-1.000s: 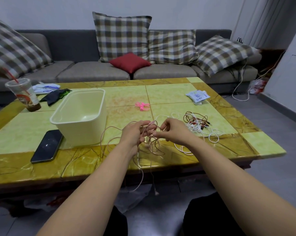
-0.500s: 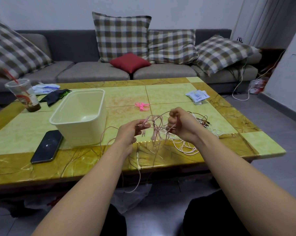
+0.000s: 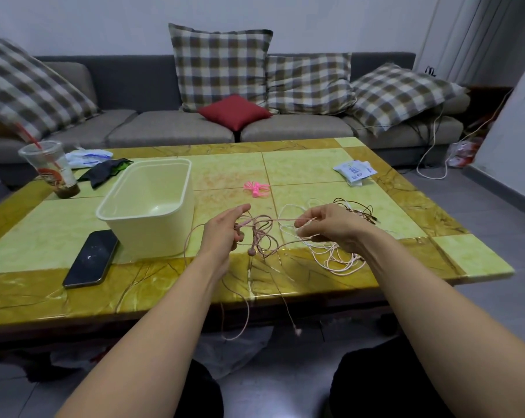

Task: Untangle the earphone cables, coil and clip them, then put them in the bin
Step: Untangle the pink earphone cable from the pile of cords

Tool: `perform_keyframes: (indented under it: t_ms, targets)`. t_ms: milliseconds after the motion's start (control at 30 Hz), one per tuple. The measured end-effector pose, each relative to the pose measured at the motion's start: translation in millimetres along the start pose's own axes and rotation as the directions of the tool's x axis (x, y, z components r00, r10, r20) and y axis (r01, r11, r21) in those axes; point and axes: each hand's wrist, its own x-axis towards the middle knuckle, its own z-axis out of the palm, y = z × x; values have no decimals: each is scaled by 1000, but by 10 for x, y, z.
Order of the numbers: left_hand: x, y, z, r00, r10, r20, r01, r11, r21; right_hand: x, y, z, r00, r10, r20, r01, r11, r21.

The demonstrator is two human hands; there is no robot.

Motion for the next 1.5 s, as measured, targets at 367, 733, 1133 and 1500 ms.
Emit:
perform_keyframes:
  t_ms: [367,733,1133,1500]
  targets:
    - [-79,59,5,999,16,42,-17,1000,7,-40,-17,-94,992,75,-103,-64,992,112]
    - [-30,-30,5,996,-60,63,58,998,34,-56,169,-117,960,279,26,-247,887,-389]
    - [-72,-47,-23,993,23,112,-45,980,196,2,252,-198,943,305,134,-149,746,-649]
    - [-237,69,208,921,23,389,-113,971,211,-74,-29,142,953,-266,145,282,954,-102]
